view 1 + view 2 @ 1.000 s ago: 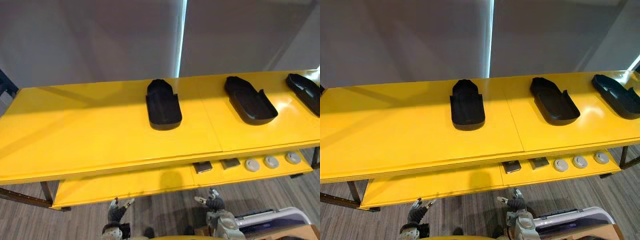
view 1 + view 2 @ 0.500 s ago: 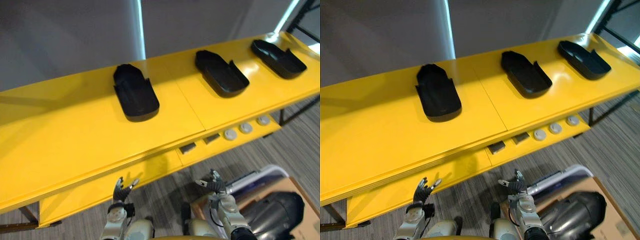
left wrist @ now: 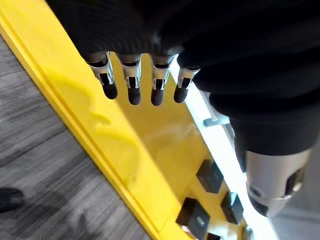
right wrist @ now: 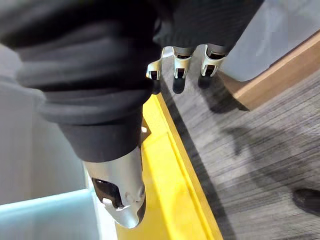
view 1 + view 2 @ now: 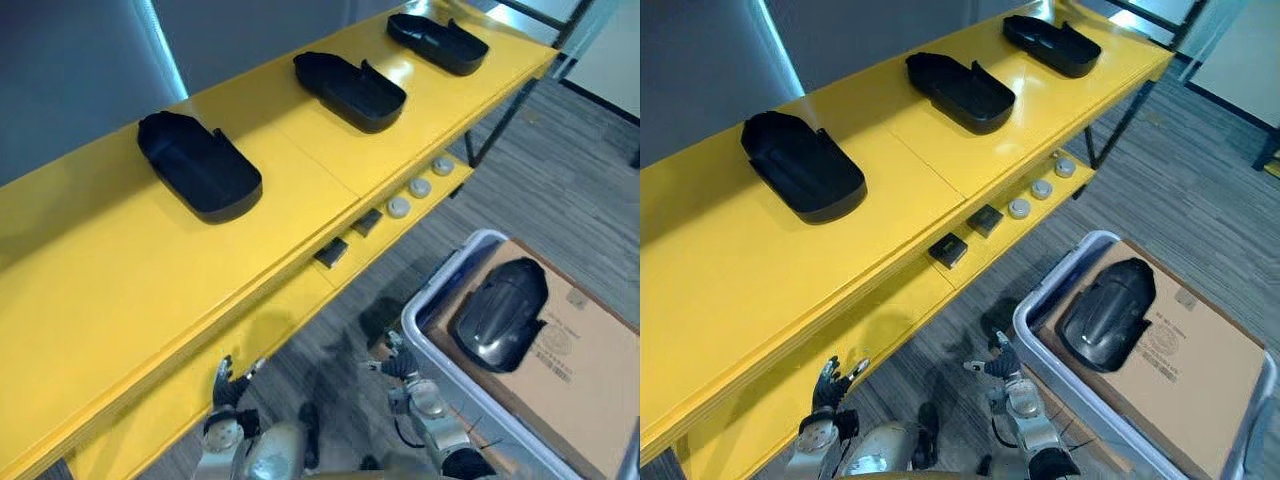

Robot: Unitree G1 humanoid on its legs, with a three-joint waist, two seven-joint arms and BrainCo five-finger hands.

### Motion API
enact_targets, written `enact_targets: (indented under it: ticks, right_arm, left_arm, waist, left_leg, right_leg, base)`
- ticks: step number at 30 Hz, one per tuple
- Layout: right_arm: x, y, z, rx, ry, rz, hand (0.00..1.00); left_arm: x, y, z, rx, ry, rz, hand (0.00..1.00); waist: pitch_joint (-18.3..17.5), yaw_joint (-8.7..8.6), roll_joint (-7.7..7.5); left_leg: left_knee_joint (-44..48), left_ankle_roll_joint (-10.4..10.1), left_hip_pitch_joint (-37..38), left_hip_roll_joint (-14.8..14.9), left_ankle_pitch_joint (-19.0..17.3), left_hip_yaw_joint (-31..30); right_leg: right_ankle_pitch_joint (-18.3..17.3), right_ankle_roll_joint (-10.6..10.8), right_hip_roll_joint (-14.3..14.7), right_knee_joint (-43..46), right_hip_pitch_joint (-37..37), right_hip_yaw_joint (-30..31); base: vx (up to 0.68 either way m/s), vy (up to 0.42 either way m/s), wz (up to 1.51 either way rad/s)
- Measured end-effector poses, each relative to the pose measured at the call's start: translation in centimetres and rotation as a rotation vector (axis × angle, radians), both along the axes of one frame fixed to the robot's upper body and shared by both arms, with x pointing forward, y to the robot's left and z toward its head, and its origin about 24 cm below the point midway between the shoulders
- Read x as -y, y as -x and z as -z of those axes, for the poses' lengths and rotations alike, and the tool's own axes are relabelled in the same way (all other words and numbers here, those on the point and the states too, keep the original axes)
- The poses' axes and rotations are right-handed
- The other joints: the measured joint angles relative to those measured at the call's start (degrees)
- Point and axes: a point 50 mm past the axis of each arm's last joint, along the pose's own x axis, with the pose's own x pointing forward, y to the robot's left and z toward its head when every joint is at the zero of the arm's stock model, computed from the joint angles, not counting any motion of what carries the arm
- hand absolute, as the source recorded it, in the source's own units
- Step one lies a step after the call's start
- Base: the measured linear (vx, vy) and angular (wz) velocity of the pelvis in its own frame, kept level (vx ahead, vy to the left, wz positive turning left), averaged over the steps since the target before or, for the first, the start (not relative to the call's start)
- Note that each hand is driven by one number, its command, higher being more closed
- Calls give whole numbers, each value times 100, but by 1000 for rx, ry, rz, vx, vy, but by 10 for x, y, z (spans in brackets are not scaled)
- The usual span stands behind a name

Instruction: Walk over and take plastic housings, then place them on the shelf

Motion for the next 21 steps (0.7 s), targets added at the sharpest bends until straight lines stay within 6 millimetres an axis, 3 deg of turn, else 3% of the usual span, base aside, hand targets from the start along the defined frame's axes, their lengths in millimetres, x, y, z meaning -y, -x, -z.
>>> enact_targets:
  ticks: [7, 11, 12, 14, 16, 18, 20, 21]
  right_arm:
    - [2, -4, -10, 57, -9, 12, 0]
    - [2, -7, -20, 110, -33, 29, 0]
    - [-3, -11, -25, 135, -48, 28, 0]
    - [-10, -22, -35, 177, -71, 23, 0]
    - [-13, -34, -50, 245, -76, 27, 0]
    - [-13, -37, -56, 269, -85, 31, 0]
    - [-11, -38, -59, 283, -84, 33, 0]
    - [-9, -37, -58, 282, -85, 45, 0]
  left_arm:
    - [9, 11, 6, -38, 10, 38, 0]
    - [8, 14, 9, -57, 6, 48, 0]
    - [6, 16, 9, -61, 1, 49, 0]
    - [5, 21, 11, -75, 1, 43, 0]
    - [-5, 20, 10, -76, -24, 40, 0]
    - [-14, 18, 9, -81, -43, 29, 0]
    - [-19, 17, 10, -88, -51, 14, 0]
    - [-21, 18, 10, -95, -54, 11, 0]
  waist:
    - [-50, -132, 121]
    - [-40, -245, 134]
    - [-18, -241, 163]
    - [14, -232, 263]
    - [58, -243, 315]
    - [65, -250, 283]
    - [67, -259, 272]
    - [68, -280, 274]
  left_leg:
    - [-108, -109, 210, 94, 41, -487]
    - [-30, -220, 228, 126, -99, -285]
    - [56, -216, 266, 224, -197, -12]
    - [70, -226, 396, 416, -350, 517]
    - [91, -289, 510, 606, -524, 1029]
    - [197, -454, 574, 715, -657, 1261]
    - [374, -661, 584, 815, -800, 1331]
    - [450, -666, 584, 802, -815, 1158]
  right_leg:
    - [250, -7, 169, -50, -139, 726]
    - [415, 70, 163, -152, -215, 1090]
    - [361, -3, 120, -152, -249, 1094]
    - [357, -251, -133, -119, -276, 218]
    - [603, -497, -486, -10, -370, -803]
    - [1093, -438, -521, -65, -397, -1063]
    - [1211, -197, -439, -137, -400, -1064]
    - [1216, -129, -379, -202, -395, -1011]
  base:
    - [-88, -56, -55]
    - [-38, 50, -55]
    - [-42, 51, -113]
    - [-93, 46, -144]
    - [-90, 33, -132]
    - [-6, 4, -90]
    - [35, -40, -73]
    - [62, -49, -57]
